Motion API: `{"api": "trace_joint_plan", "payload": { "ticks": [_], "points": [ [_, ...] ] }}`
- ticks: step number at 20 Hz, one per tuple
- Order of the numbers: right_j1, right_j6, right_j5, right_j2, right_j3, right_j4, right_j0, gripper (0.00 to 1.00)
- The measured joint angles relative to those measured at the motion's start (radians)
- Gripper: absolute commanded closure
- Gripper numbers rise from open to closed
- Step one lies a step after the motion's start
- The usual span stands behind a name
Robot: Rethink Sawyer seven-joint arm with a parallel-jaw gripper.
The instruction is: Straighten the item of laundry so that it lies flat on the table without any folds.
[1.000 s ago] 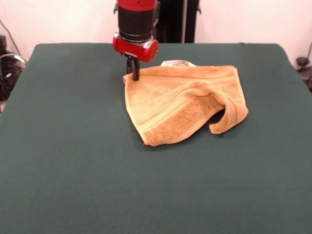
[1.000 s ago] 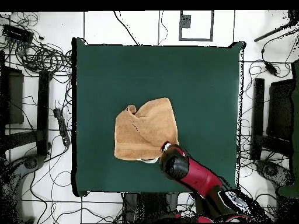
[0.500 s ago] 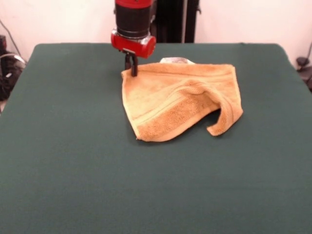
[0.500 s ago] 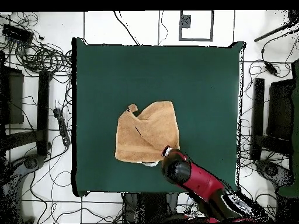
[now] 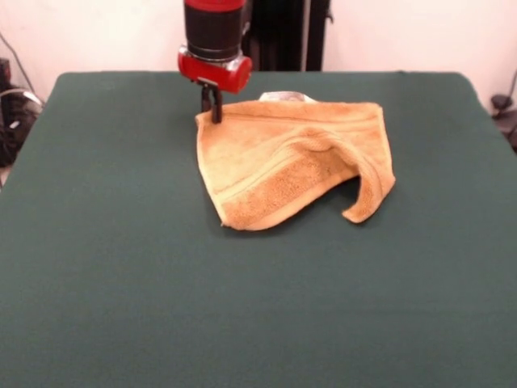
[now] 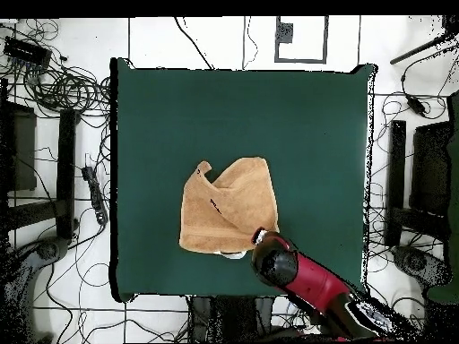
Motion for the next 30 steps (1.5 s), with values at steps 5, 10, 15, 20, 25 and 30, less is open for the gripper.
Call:
{"api": "trace_joint_plan", "payload": {
  "ticks": [5,10,15,20,25,30],
  "points": [
    [0.0,0.0,-0.011,-0.001,0.001,-0.028,-0.02,1.0],
    [0.001,0.0,-0.038,-0.002,0.005,-0.068,-0.055,1.0],
    [0.001,0.0,-0.055,-0.004,0.012,-0.103,-0.085,1.0],
    [0.001,0.0,-0.077,-0.019,0.027,-0.128,-0.105,1.0],
    [0.001,0.0,-0.099,-0.032,0.043,-0.136,-0.106,1.0],
    [0.001,0.0,-0.129,-0.045,0.052,-0.136,-0.106,1.0]
  ]
}}
